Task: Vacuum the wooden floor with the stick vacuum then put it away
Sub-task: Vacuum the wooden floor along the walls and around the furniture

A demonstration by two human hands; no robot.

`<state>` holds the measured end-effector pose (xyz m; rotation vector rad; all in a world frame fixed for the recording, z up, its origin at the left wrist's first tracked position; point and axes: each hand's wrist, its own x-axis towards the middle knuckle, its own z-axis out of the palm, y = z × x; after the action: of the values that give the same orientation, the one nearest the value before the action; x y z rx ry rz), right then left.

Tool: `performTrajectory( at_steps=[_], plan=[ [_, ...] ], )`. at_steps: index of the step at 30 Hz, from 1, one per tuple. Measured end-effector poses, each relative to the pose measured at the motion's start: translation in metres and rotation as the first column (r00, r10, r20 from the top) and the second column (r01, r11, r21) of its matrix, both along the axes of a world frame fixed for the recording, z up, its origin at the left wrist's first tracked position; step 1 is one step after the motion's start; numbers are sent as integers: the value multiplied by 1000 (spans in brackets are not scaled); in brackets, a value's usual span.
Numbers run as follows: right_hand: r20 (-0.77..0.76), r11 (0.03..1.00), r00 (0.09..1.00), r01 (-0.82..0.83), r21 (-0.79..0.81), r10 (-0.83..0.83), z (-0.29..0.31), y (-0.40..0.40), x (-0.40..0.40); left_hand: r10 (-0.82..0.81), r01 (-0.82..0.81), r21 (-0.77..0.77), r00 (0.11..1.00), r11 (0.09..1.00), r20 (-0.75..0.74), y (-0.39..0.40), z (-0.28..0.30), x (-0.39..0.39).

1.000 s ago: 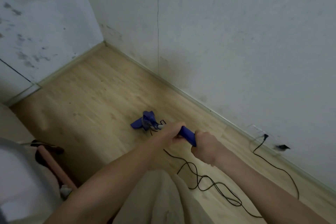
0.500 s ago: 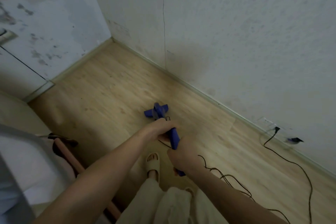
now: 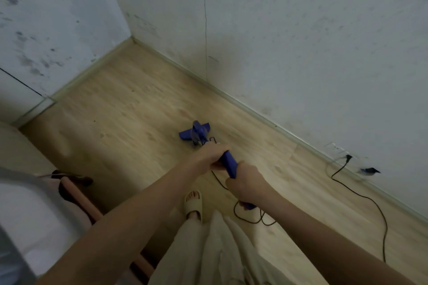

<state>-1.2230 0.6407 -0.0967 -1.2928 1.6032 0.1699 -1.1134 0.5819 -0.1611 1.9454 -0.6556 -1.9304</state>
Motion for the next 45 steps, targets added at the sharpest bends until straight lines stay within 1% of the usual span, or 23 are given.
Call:
performTrajectory(
  at_steps=[3, 7, 11, 14, 16, 19, 27, 32, 37, 41, 45],
  plan=[
    [16, 999, 1000, 12, 34, -12, 7, 8, -6, 7, -6, 26, 1000, 1000, -13, 8, 0, -6],
    [12, 999, 1000, 5, 40, -5, -3, 6, -3, 6, -7, 26, 1000, 1000, 28, 5, -4, -7],
    [23, 1000, 1000, -9, 1, 9, -23, -16, -1, 5, -6, 25, 999, 1000, 46, -15, -15, 1],
    [1, 999, 999, -32, -33, 32, -36, -40, -2, -7, 7, 35, 1000, 999, 19, -40, -24, 7],
    [-50, 996, 997, -67, -66, 63, -49, -56, -1, -43, 41, 56, 998, 998, 36, -58, -32, 10],
    [-103, 991, 992, -87, -104, 76, -64, -84, 5, -101, 98, 43, 992, 994, 72, -91, -44, 17],
    [-156, 991, 985, -89, -102, 72, -88, -179, 52, -170, 172, -21, 982, 985, 82, -186, -62, 69],
    [-191, 985, 980, -91, -147, 62, -100, -231, 91, -125, 129, -53, 989, 990, 79, -235, -73, 103],
    [-166, 977, 984, -97, -191, 65, -112, -265, 123, -67, 73, -85, 995, 994, 71, -268, -80, 136],
    [-141, 977, 988, -92, -194, 65, -117, -270, 137, -36, 40, -75, 997, 996, 64, -279, -85, 149],
    [-162, 971, 985, -98, -219, 63, -114, -264, 131, 37, -38, -50, 999, 998, -7, -274, -82, 140]
  ],
)
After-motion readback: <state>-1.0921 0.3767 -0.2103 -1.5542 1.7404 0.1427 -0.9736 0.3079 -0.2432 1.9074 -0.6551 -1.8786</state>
